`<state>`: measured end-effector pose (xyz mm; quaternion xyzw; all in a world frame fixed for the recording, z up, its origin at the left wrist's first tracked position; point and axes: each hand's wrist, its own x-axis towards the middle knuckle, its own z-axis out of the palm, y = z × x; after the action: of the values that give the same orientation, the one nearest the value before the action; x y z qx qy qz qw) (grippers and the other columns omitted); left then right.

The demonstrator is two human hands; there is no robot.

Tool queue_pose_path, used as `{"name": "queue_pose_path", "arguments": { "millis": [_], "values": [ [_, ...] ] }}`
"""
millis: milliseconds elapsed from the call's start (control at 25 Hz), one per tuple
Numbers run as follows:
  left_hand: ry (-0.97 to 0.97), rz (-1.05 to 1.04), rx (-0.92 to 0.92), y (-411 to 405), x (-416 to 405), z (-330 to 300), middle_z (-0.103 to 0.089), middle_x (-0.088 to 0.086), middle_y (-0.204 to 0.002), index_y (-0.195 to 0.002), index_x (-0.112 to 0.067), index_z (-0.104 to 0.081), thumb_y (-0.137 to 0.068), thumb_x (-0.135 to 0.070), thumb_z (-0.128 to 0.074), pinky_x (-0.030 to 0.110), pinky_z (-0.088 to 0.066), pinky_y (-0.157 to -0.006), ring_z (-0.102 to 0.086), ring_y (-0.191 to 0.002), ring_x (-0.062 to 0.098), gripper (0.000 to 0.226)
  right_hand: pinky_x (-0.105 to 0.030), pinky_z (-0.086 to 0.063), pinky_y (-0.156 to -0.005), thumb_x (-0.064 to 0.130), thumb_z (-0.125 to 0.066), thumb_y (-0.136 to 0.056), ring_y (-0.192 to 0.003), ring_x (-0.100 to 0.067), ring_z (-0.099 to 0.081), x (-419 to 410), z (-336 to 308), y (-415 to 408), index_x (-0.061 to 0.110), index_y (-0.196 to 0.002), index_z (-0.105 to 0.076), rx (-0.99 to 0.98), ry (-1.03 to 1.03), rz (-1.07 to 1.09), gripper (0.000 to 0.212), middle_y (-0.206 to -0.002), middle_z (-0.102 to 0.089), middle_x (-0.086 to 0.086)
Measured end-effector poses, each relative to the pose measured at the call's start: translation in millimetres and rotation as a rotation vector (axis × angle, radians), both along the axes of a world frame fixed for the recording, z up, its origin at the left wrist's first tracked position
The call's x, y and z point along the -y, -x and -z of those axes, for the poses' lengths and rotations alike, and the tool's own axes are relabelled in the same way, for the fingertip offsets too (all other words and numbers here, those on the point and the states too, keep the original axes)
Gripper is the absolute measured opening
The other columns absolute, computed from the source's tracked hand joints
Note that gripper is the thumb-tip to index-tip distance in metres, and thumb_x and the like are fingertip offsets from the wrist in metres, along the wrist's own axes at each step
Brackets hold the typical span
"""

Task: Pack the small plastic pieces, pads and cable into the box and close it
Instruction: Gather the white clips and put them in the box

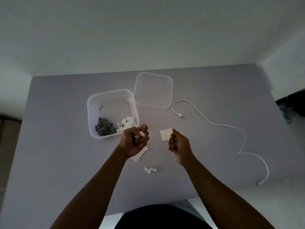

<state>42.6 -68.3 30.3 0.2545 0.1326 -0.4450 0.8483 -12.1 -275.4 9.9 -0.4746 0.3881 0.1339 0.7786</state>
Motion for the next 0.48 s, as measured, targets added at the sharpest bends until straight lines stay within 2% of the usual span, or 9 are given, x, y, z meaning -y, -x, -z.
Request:
{"name": "queue_pose_path", "arguments": {
  "millis": [160, 240, 320, 400, 480],
  "values": [
    [-0.086, -0.010, -0.011, -8, 15, -1, -0.029, -0.006, -0.051, -0.063, -0.018, -0.046, -0.073, -0.022, -0.071, 0.021, -0.014, -0.037, -0.018, -0.040, 0.007, 0.027, -0.024, -0.021, -0.041, 0.030, -0.059, -0.093, -0.044, -0.012, -0.034, 25, 7, 8, 0.016, -0.064, -0.054, -0.013, -0.074, 0.082, 0.032, -0.057, -0.042, -0.002],
    [-0.204, 0.000, 0.016, -11, 23, 3, -0.032, -0.008, -0.052, -0.056, -0.021, -0.045, -0.086, -0.013, -0.061, 0.018, -0.013, -0.037, -0.020, -0.039, 0.004, 0.035, -0.024, -0.021, -0.041, 0.029, -0.057, -0.093, -0.044, -0.012, -0.035, 33, 9, 8, 0.016, -0.064, -0.054, -0.016, -0.075, 0.086, 0.033, -0.057, -0.043, -0.001],
    [-0.254, 0.032, 0.045, -15, 31, 7, -0.033, -0.009, -0.054, -0.058, -0.023, -0.034, -0.093, 0.000, -0.047, 0.017, -0.013, -0.036, -0.021, -0.038, 0.001, 0.043, -0.025, -0.019, -0.042, 0.029, -0.056, -0.094, -0.044, -0.012, -0.035, 40, 12, 6, 0.016, -0.063, -0.054, -0.009, -0.088, 0.077, 0.033, -0.056, -0.043, 0.000],
    [-0.269, 0.047, 0.033, -17, 35, 11, -0.028, -0.009, -0.055, -0.064, -0.024, -0.026, -0.092, 0.005, -0.041, 0.017, -0.012, -0.035, -0.017, -0.040, 0.002, 0.043, -0.024, -0.019, -0.042, 0.028, -0.054, -0.094, -0.044, -0.012, -0.035, 45, 14, 5, 0.015, -0.063, -0.053, -0.006, -0.105, 0.067, 0.034, -0.054, -0.044, 0.000],
    [-0.271, 0.047, 0.007, -19, 37, 15, -0.028, -0.008, -0.056, -0.066, -0.023, -0.027, -0.090, 0.006, -0.041, 0.016, -0.013, -0.034, -0.016, -0.041, 0.003, 0.041, -0.024, -0.019, -0.042, 0.026, -0.054, -0.093, -0.045, -0.013, -0.035, 52, 18, 7, 0.014, -0.063, -0.053, -0.018, -0.104, 0.051, 0.033, -0.055, -0.044, -0.001]
  ]
}}
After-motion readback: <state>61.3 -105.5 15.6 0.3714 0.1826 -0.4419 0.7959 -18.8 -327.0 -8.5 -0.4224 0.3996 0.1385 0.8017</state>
